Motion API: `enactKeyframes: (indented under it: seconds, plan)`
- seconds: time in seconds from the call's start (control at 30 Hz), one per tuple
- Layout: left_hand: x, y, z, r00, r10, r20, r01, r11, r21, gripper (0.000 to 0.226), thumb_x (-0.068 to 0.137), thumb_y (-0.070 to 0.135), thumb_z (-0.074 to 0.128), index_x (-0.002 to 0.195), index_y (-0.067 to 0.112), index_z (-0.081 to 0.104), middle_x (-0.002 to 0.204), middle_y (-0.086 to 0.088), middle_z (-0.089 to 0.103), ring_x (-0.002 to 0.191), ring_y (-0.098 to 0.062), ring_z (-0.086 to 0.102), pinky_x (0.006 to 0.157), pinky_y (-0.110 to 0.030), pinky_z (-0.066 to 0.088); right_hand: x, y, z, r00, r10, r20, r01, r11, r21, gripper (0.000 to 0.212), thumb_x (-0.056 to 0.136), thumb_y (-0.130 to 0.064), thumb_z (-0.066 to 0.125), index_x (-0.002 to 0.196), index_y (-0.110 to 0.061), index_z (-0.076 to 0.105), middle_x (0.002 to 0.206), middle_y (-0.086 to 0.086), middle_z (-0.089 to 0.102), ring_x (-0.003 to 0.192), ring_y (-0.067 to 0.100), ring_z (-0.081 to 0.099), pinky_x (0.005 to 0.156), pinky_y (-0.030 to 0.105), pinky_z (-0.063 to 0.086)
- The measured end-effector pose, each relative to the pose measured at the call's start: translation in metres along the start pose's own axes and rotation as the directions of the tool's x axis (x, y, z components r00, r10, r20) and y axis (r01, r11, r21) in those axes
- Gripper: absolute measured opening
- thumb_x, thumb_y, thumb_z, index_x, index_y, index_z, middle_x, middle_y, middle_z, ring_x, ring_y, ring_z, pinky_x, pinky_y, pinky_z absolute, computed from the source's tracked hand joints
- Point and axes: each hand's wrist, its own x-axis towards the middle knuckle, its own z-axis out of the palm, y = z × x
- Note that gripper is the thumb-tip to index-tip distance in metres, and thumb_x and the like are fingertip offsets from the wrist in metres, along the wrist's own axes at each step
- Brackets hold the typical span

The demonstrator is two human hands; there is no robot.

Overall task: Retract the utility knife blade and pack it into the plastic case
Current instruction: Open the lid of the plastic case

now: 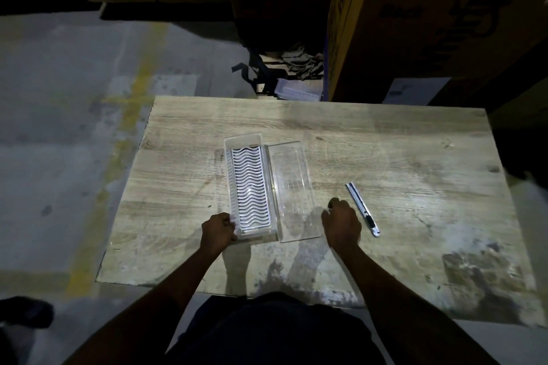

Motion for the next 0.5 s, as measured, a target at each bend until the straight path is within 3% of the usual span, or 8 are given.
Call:
enactKeyframes:
  seconds: [0.1, 0.33, 0.43, 0.5]
  plan:
    - [0.002, -0.004, 0.005, 1.0, -0.003, -0.028, 0.002, 1.0, -0.022, 0.02, 0.078, 0.004, 0.059, 0.094, 0.004, 0.071, 0.082, -0.019, 0.075, 0.066, -0.032, 0.073, 0.074, -0.043, 0.061, 0.025, 0.007, -0.016, 0.992, 0.101, -0.07, -0.101, 0.995, 0.013, 0.013, 0.082, -0.018, 0.062, 0.094, -0.014, 0.063, 0.098, 0.013, 0.063, 0.094, 0.036, 0.059, 0.074, 0.041, 0.051]
    - [-0.002, -0.004, 0.009, 0.998, -0.008, -0.061, 0.004, 0.997, -0.071, 0.021, 0.081, 0.003, 0.06, 0.099, 0.004, 0.071, 0.075, -0.019, 0.072, 0.062, -0.031, 0.071, 0.073, -0.045, 0.061, 0.055, 0.029, -0.029, 0.984, 0.176, -0.026, -0.177, 0.977, -0.119, 0.036, 0.081, -0.03, 0.07, 0.108, -0.009, 0.058, 0.109, 0.016, 0.056, 0.104, 0.037, 0.053, 0.082, 0.046, 0.048]
    - [-0.001, -0.006, 0.008, 0.998, -0.005, -0.064, 0.001, 0.998, -0.062, 0.022, 0.081, 0.005, 0.061, 0.1, 0.004, 0.072, 0.079, -0.022, 0.074, 0.065, -0.032, 0.072, 0.074, -0.046, 0.061, 0.054, 0.034, -0.027, 0.977, 0.215, -0.003, -0.214, 0.971, -0.109, 0.036, 0.082, -0.029, 0.069, 0.108, -0.006, 0.059, 0.109, 0.017, 0.057, 0.104, 0.037, 0.054, 0.083, 0.045, 0.048]
    - [-0.002, -0.007, 0.009, 0.998, -0.01, -0.067, 0.006, 0.998, -0.06, 0.023, 0.081, 0.006, 0.062, 0.102, 0.005, 0.072, 0.073, -0.018, 0.074, 0.057, -0.025, 0.071, 0.069, -0.04, 0.062, 0.051, 0.038, -0.025, 0.974, 0.227, -0.005, -0.226, 0.968, -0.111, 0.033, 0.082, -0.027, 0.068, 0.105, -0.005, 0.059, 0.107, 0.017, 0.057, 0.102, 0.037, 0.054, 0.082, 0.044, 0.048]
